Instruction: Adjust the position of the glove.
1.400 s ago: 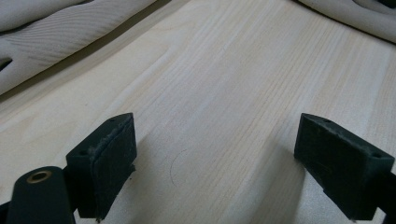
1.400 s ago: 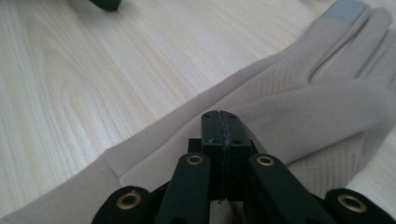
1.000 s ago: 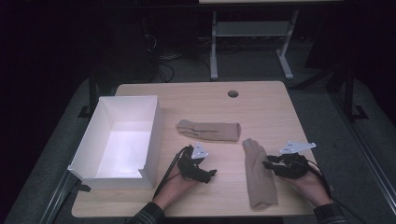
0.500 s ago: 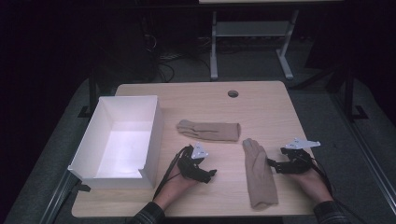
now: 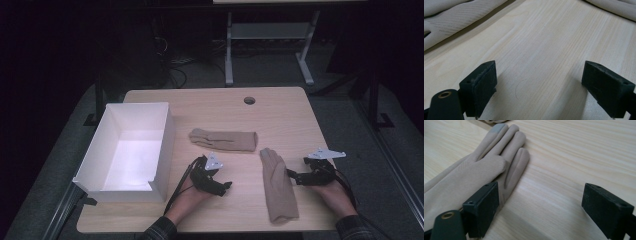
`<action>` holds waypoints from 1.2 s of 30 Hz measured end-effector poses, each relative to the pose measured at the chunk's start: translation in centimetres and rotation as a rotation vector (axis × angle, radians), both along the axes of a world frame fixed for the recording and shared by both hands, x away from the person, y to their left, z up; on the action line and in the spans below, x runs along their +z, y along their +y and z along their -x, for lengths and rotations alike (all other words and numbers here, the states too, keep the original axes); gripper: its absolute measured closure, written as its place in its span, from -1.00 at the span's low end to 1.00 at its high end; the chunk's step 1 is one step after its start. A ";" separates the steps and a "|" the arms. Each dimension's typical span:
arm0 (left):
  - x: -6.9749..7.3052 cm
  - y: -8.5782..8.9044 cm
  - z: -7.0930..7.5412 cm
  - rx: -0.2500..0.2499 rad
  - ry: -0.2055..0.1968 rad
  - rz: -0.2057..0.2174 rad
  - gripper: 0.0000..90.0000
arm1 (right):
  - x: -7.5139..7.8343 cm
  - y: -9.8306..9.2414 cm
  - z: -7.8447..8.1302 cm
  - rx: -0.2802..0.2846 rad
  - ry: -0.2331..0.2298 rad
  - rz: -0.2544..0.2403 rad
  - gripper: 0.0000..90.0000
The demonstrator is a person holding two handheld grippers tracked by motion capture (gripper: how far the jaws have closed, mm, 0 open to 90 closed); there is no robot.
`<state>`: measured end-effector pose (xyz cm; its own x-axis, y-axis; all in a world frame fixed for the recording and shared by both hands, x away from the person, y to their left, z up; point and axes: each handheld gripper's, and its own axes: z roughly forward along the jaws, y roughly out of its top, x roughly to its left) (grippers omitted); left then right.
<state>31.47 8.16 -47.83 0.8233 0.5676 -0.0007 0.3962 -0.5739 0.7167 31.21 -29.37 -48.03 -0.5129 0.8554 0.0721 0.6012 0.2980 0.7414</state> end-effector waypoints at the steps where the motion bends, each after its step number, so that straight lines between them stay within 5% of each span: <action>1: 0.0 0.0 0.0 0.000 0.000 0.000 -0.73 | 0.1 -0.1 0.0 -0.016 -0.011 0.019 -0.69; 16: 0.8 -0.2 -0.4 0.020 0.008 -0.022 -0.58 | -0.2 -0.8 -0.2 -0.058 0.007 0.053 -0.69; 21: 2.0 -0.3 -1.6 0.025 0.045 0.027 -0.08 | -0.2 -0.8 -0.2 -0.052 0.006 0.052 -0.69; 22: 2.3 -0.5 -2.1 0.017 0.051 0.035 0.15 | -0.2 -0.8 -0.2 -0.050 0.007 0.051 -0.69; 29: 2.6 -0.9 -4.0 -0.006 0.099 0.060 0.74 | -0.2 -0.8 -0.2 -0.045 0.006 0.052 -0.69; 30: 2.6 -1.0 -4.6 -0.010 0.112 0.069 0.96 | -0.2 -0.8 -0.1 -0.045 0.007 0.052 -0.69; 36: 3.2 -1.8 -6.3 -0.007 0.098 0.080 0.99 | -0.2 -0.8 -0.1 -0.042 0.007 0.053 -0.69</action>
<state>37.82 6.38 -44.66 0.8211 0.5565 -0.1267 0.4630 -0.5195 0.7181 31.36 -30.14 -48.27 -0.4758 0.8790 0.0299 0.6191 0.3107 0.7212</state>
